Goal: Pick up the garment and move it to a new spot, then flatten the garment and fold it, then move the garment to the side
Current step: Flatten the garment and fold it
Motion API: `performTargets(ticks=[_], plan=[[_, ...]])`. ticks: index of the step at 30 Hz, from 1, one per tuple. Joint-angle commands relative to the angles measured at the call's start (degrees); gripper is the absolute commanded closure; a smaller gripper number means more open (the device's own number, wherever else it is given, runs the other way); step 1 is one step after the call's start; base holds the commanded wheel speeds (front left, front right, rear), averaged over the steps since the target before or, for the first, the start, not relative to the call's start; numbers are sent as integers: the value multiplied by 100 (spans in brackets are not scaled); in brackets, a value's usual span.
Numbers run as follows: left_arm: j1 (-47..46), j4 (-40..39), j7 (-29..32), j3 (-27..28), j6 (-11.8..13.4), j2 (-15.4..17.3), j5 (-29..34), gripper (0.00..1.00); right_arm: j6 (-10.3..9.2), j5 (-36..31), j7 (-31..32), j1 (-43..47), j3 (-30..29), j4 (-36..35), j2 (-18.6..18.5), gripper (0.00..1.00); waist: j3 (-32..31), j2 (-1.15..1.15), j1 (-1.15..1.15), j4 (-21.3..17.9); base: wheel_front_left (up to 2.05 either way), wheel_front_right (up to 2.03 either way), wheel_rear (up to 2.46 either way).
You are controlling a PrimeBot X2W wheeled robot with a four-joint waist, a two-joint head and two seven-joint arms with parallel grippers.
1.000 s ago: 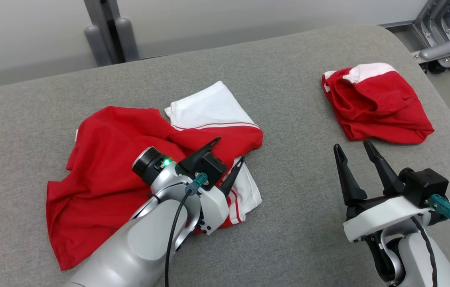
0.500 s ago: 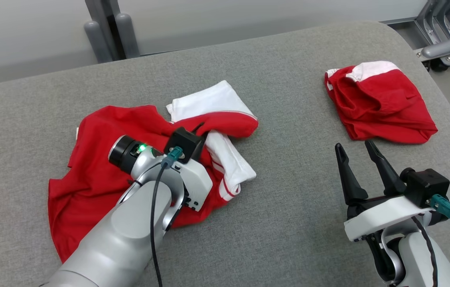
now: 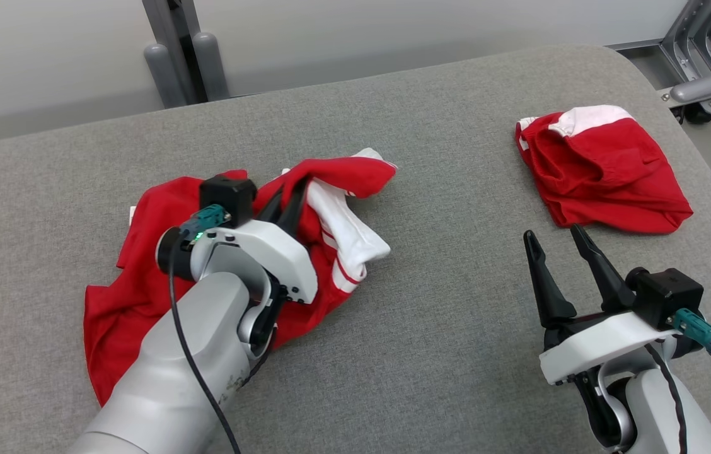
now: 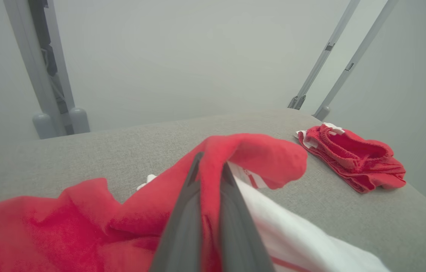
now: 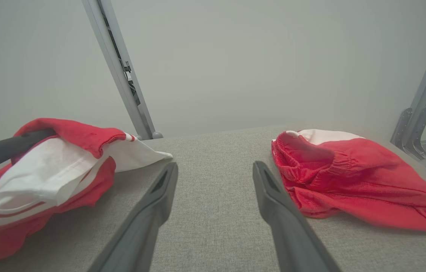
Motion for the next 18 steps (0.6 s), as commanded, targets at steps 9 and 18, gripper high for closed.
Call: performTargets(ticks=[9,18], plan=[[157,850,82,653,47,61,-729,100,1,14,25,22,61,8,-34,0,-9,0,0,-46,0,0,0],[-46,1156,19,411,10,47,-477,0,1,-39,60,2,39,5,-33,0,-64,0,0,110,0,0,0]])
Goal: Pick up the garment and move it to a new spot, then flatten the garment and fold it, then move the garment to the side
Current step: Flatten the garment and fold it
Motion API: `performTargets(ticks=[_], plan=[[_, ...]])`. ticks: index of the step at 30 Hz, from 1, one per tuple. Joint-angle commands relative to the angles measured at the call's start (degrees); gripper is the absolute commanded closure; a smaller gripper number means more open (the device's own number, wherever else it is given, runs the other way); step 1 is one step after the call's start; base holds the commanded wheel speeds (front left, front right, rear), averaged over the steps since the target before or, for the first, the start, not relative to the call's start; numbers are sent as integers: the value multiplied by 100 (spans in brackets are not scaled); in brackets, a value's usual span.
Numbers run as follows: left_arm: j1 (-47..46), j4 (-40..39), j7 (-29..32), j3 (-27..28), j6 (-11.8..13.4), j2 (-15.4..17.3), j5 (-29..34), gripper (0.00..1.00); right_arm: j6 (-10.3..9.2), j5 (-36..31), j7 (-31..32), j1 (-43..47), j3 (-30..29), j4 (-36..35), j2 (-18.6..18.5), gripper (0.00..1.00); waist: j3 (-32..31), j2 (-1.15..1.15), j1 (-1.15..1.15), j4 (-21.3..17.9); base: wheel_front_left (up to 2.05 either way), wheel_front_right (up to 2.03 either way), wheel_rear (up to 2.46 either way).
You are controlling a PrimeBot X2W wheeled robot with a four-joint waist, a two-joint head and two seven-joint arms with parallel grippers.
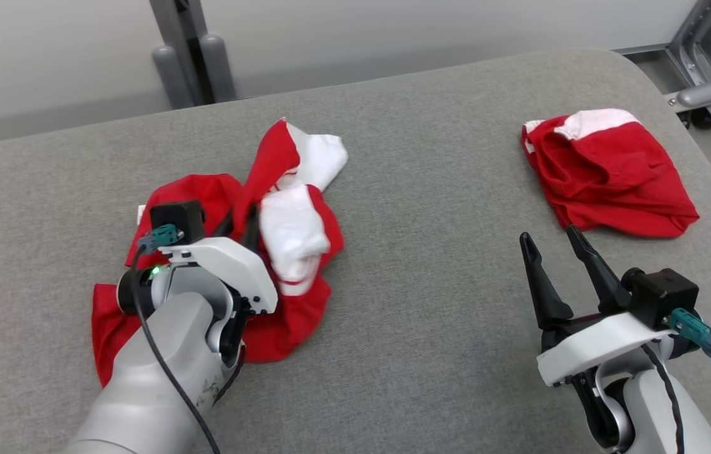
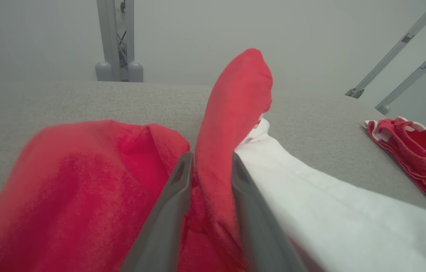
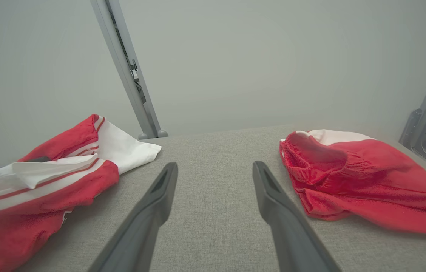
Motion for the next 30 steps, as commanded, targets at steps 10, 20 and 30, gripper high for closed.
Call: performTargets(ticks=[10,20,30], plan=[[79,-1107,-92,-74,215,19,789,0,1,104,479,-476,144,137,-31,0,-232,0,0,714,0,0,0],[1337,-2940,-94,169,519,201,1854,0,1,1247,1971,-1651,450,1315,-154,0,-424,0,0,1785,0,0,0],[2693,-4180,-96,573,797,567,2158,0,1,1919,2425,-2197,688,2477,-600,0,-400,0,0,2487,0,0,0]])
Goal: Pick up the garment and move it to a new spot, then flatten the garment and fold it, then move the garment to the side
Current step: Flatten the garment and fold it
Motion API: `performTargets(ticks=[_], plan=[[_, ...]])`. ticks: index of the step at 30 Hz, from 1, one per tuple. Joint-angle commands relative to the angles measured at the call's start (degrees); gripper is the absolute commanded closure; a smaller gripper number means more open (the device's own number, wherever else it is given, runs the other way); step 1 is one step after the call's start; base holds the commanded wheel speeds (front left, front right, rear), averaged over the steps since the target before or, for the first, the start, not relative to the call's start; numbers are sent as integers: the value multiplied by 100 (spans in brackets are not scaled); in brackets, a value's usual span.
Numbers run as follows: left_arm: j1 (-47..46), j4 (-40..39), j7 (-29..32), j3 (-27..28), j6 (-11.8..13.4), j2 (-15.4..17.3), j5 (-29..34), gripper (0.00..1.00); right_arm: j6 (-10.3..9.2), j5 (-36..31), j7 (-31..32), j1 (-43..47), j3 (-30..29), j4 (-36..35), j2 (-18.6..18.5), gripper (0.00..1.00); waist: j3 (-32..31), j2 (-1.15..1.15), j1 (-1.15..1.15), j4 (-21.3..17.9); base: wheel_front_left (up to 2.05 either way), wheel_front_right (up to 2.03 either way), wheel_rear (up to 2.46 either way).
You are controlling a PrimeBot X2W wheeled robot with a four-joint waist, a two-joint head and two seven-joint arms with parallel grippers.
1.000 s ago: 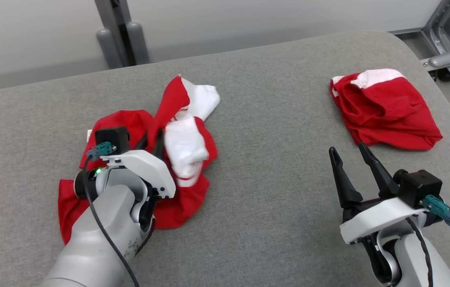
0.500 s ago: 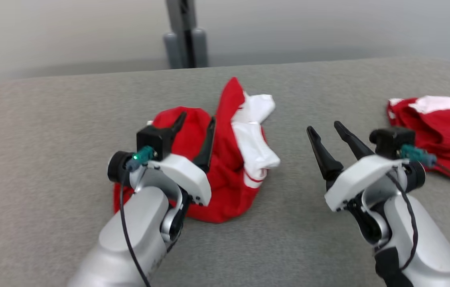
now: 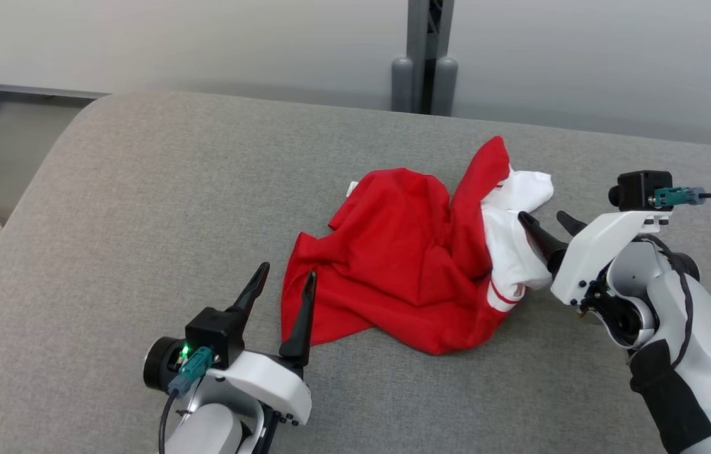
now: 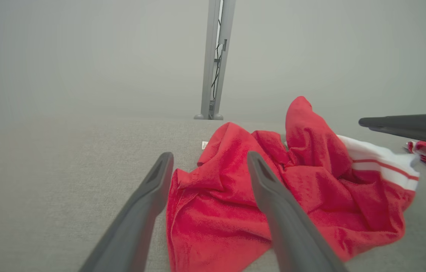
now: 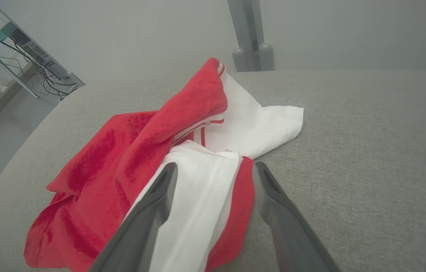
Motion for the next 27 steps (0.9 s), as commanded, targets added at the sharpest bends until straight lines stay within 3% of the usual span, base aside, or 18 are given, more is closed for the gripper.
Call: performTargets(ticks=[1,12,14,15,18,19,20,27], plan=[[140,-129,-20,71,54,59,63,0,1,68,-41,-67,21,140,-60,0,25,0,0,157,0,0,0],[746,-902,-22,362,204,216,130,0,1,557,-146,-367,0,1090,-51,1,187,0,0,478,0,0,0],[788,-957,-22,387,228,235,139,0,1,673,-140,-372,79,1109,-63,38,203,0,0,486,0,0,0],[795,-980,-21,407,238,249,137,0,1,715,-160,-376,121,1113,-75,52,211,0,0,485,0,0,0],[811,-1029,-22,450,254,280,129,0,1,794,-268,-393,295,1085,-95,71,228,0,0,468,0,0,0],[824,-1044,-22,462,262,285,130,0,1,818,-339,-398,343,1065,-117,82,233,0,0,455,0,0,0],[836,-1060,-22,473,270,288,133,0,1,837,-415,-403,397,1044,-142,100,238,0,0,442,0,0,0],[898,-1105,-22,520,302,309,128,0,1,1004,-817,-327,686,812,-250,100,227,0,0,290,0,0,0]])
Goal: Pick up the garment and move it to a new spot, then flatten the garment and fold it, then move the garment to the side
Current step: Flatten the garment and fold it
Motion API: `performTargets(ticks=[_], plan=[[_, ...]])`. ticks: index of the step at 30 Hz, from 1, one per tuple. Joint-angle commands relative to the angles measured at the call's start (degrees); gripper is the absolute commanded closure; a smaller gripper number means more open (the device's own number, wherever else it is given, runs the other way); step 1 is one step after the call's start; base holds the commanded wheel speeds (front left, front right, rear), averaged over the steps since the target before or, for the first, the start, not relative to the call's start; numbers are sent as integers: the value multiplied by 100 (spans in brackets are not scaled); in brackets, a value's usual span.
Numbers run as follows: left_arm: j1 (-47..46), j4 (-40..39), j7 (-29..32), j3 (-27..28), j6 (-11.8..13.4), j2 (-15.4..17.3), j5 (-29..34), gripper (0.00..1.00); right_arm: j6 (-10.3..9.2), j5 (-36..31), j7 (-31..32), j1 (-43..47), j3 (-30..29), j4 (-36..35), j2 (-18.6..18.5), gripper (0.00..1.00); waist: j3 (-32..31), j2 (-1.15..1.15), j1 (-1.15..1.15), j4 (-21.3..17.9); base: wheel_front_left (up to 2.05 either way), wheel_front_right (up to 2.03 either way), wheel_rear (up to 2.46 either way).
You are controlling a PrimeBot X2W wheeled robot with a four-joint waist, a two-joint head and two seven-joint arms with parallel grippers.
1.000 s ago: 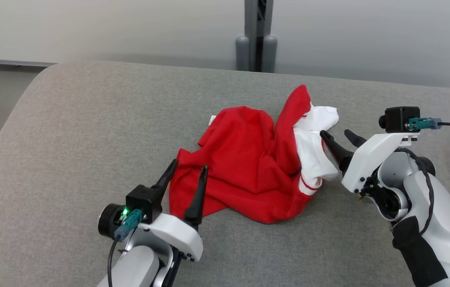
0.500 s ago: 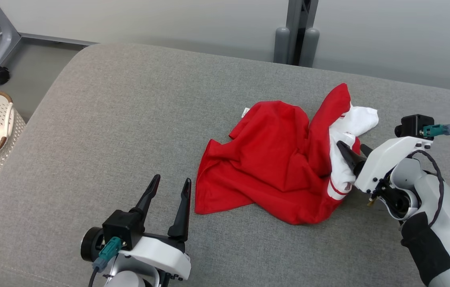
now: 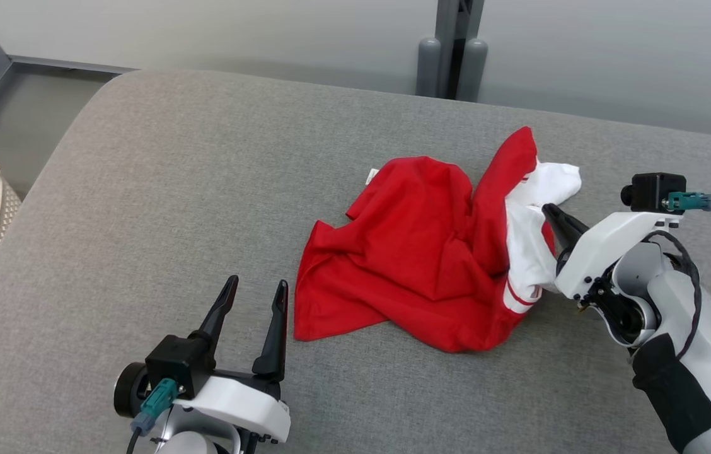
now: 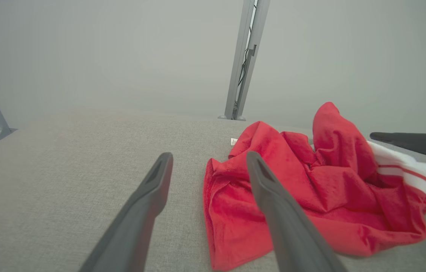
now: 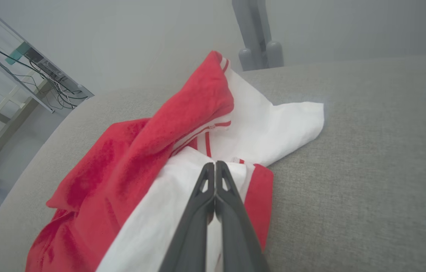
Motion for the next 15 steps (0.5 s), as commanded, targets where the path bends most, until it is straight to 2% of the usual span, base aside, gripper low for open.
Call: performTargets(ticks=[1,7,15], plan=[[78,-20,-21,24,19,21,17,0,1,45,-72,74,17,-37,-63,100,-9,0,0,-43,0,0,0],[142,-101,-22,95,61,47,4,0,1,346,-429,420,100,-559,-240,100,-26,0,0,-267,0,0,0],[205,-195,-22,182,74,87,1,0,1,454,-392,734,122,-966,-469,100,3,0,0,-441,0,0,0]])
